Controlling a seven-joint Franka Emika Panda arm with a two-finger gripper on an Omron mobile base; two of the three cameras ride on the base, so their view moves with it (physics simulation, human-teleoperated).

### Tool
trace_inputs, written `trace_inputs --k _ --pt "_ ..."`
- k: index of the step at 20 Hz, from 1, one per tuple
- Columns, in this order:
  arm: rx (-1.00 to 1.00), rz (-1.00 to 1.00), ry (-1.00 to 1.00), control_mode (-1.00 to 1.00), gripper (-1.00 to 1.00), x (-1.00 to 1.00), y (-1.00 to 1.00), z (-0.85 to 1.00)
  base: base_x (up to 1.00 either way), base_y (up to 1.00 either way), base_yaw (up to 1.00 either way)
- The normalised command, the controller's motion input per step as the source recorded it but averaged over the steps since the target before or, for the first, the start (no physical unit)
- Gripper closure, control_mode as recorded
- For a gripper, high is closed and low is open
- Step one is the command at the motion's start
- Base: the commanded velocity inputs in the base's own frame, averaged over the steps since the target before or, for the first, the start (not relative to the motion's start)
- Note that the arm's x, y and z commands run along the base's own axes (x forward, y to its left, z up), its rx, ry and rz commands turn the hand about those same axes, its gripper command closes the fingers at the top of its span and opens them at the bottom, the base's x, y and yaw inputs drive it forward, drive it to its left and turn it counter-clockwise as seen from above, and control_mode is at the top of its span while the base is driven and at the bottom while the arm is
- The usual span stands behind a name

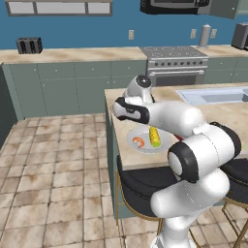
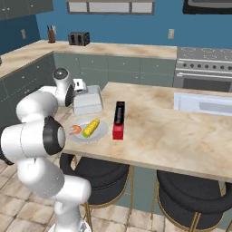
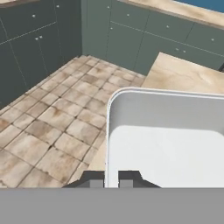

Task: Retrieve the tupperware and aluminum foil from the cabinet and place them on the dining counter near the plate with corn and shrimp to prepare for storing leftovers.

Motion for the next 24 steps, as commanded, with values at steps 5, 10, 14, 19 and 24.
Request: trace_inputs --k 5,10,14,19,24 --pt "0.01 0.00 0.00 -1.00 1.00 0.65 0.10 -0.30 0.00 0.00 0.00" --pt "0.00 0.00 0.00 -1.00 1.00 0.63 0.09 -0.42 0.00 0.00 0.00" --pt "0.00 0.00 0.00 -1.00 1.00 0.63 0.08 -0.44 0.00 0.00 0.00" --pt "0.00 0.00 0.00 -1.00 1.00 0.64 0.05 -0.39 0.00 0.00 0.00" --pt "0.00 0.00 0.00 -1.00 1.00 0.50 0.02 -0.25 0.00 0.00 0.00"
